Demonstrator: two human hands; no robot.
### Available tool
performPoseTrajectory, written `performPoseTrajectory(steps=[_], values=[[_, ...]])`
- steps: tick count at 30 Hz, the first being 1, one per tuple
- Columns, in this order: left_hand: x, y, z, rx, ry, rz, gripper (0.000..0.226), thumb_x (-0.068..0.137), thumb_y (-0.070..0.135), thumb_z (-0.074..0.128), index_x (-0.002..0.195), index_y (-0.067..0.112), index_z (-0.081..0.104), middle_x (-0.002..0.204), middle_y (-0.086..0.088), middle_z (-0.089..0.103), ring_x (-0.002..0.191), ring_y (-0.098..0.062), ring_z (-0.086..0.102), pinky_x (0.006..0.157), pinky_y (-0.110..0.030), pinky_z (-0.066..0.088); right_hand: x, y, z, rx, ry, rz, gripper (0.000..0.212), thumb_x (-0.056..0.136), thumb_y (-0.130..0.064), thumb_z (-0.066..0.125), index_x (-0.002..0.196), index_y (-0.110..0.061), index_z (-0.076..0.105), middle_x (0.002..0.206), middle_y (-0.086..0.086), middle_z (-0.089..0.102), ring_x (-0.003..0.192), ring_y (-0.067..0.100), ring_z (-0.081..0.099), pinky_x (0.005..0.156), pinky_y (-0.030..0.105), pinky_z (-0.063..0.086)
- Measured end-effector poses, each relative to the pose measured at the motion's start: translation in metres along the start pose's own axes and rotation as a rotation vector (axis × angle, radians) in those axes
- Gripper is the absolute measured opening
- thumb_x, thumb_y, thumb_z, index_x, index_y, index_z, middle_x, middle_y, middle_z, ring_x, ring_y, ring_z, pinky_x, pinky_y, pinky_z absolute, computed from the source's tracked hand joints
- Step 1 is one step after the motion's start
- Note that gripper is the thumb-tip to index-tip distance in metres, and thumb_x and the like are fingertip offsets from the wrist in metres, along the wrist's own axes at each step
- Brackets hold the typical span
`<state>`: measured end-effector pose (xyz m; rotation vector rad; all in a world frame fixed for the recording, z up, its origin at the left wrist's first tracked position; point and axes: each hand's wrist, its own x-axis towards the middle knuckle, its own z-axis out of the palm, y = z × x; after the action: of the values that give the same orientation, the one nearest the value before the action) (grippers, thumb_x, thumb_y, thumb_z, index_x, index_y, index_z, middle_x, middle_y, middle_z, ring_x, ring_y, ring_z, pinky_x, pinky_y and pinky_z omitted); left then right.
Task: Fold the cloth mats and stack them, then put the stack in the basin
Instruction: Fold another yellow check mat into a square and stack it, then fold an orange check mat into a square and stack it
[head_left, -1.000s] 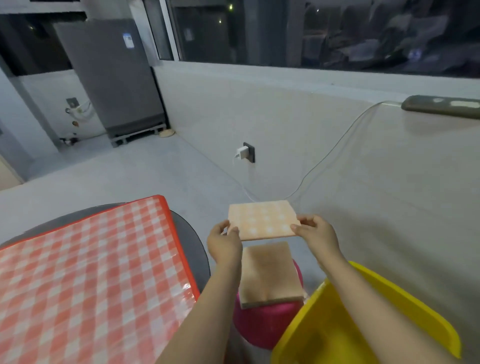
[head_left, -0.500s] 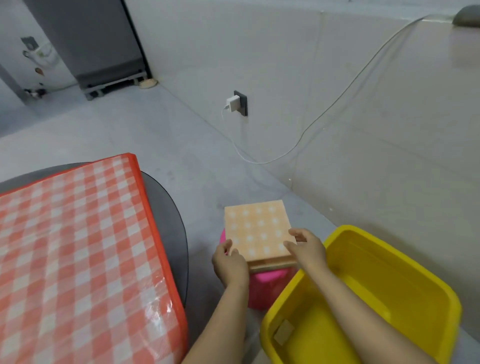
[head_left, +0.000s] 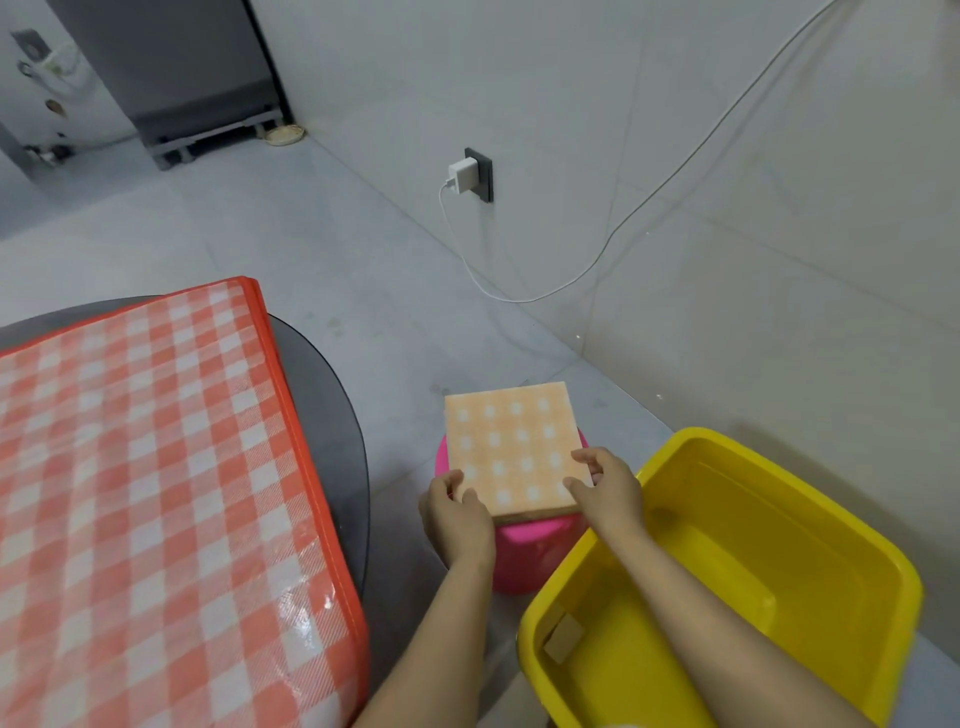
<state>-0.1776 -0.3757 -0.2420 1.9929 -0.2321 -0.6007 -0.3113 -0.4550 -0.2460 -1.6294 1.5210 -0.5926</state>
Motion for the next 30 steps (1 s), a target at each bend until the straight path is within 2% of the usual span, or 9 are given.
performPoseTrajectory(steps=[6, 10, 13, 17, 20, 21, 24, 26, 30], values=[[0.004, -0.009, 0.004, 0.035, 0.002, 0.031, 0.023, 0.086, -0.001, 0.054, 0.103, 0.013, 0.062, 0.114, -0.006, 0.055, 0.103, -0.025, 0.057, 0.095, -0.041, 0.047, 0.0, 0.003, 0.004, -0.116, 0.005, -0.045, 0.033, 0.086, -0.013, 0.066, 0.119, -0.012, 0.062, 0.112, 0.01, 0.056, 0.102, 0.023, 0.055, 0.086, 0.026, 0.041], [0.005, -0.017, 0.004, 0.085, 0.03, 0.044, 0.022, 0.086, 0.001, 0.058, 0.104, 0.011, 0.065, 0.11, -0.007, 0.053, 0.113, -0.026, 0.047, 0.099, -0.037, 0.041, -0.002, 0.008, 0.008, -0.15, 0.011, -0.06, 0.035, 0.089, -0.016, 0.063, 0.124, -0.014, 0.06, 0.103, 0.004, 0.046, 0.103, 0.024, 0.051, 0.086, 0.023, 0.039], [0.004, -0.016, 0.002, 0.076, 0.025, 0.032, 0.021, 0.086, 0.003, 0.06, 0.103, 0.014, 0.066, 0.109, -0.005, 0.055, 0.108, -0.027, 0.053, 0.096, -0.04, 0.044, -0.003, 0.009, 0.008, -0.165, 0.001, -0.082, 0.036, 0.091, -0.016, 0.06, 0.126, -0.013, 0.059, 0.099, 0.001, 0.042, 0.105, 0.024, 0.05, 0.085, 0.022, 0.037], [0.0, -0.007, -0.001, 0.149, 0.039, -0.009, 0.023, 0.087, 0.011, 0.06, 0.105, 0.023, 0.066, 0.115, -0.003, 0.061, 0.11, -0.026, 0.055, 0.098, -0.042, 0.043, -0.003, 0.007, 0.004, -0.171, -0.031, -0.081, 0.037, 0.092, -0.019, 0.057, 0.128, -0.012, 0.057, 0.103, 0.005, 0.045, 0.107, 0.025, 0.048, 0.09, 0.025, 0.038], [-0.013, 0.016, -0.001, 0.034, -0.002, -0.008, 0.028, 0.088, 0.01, 0.058, 0.107, 0.03, 0.064, 0.117, -0.001, 0.062, 0.113, -0.022, 0.058, 0.096, -0.032, 0.046, -0.007, -0.003, -0.005, -0.215, -0.032, -0.102, 0.038, 0.093, -0.024, 0.056, 0.13, -0.014, 0.055, 0.113, 0.011, 0.05, 0.112, 0.028, 0.044, 0.095, 0.029, 0.036], [-0.02, 0.025, -0.002, 0.04, -0.011, 0.009, 0.028, 0.09, 0.012, 0.056, 0.113, 0.027, 0.063, 0.12, -0.002, 0.06, 0.115, -0.022, 0.056, 0.095, -0.028, 0.045, -0.01, -0.009, -0.01, -0.233, -0.023, -0.13, 0.039, 0.093, -0.026, 0.056, 0.131, -0.017, 0.055, 0.116, 0.012, 0.051, 0.113, 0.029, 0.043, 0.096, 0.029, 0.034], [-0.043, 0.055, -0.009, 0.119, 0.003, 0.129, 0.031, 0.095, 0.025, 0.05, 0.125, 0.023, 0.058, 0.131, -0.001, 0.055, 0.123, -0.023, 0.046, 0.103, -0.036, 0.029, -0.023, -0.04, -0.027, -0.177, 0.0, -0.239, 0.038, 0.093, -0.026, 0.056, 0.131, -0.021, 0.055, 0.116, 0.01, 0.051, 0.115, 0.026, 0.042, 0.093, 0.023, 0.029], [-0.059, 0.076, -0.019, 0.049, -0.031, 0.195, 0.031, 0.096, 0.025, 0.047, 0.125, 0.02, 0.057, 0.131, 0.001, 0.056, 0.122, -0.022, 0.048, 0.101, -0.033, 0.032, -0.036, -0.068, -0.04, -0.12, -0.006, -0.322, 0.038, 0.093, -0.027, 0.056, 0.13, -0.023, 0.055, 0.112, 0.006, 0.05, 0.115, 0.023, 0.041, 0.091, 0.017, 0.029], [-0.088, 0.118, -0.06, -0.12, -0.109, 0.348, 0.029, 0.097, 0.019, 0.045, 0.123, 0.015, 0.056, 0.125, 0.001, 0.059, 0.118, -0.017, 0.052, 0.098, -0.026, 0.037, -0.07, -0.128, -0.068, -0.04, -0.025, -0.481, 0.037, 0.092, -0.029, 0.056, 0.129, -0.026, 0.055, 0.114, 0.0, 0.051, 0.112, 0.018, 0.047, 0.095, 0.031, 0.042]])
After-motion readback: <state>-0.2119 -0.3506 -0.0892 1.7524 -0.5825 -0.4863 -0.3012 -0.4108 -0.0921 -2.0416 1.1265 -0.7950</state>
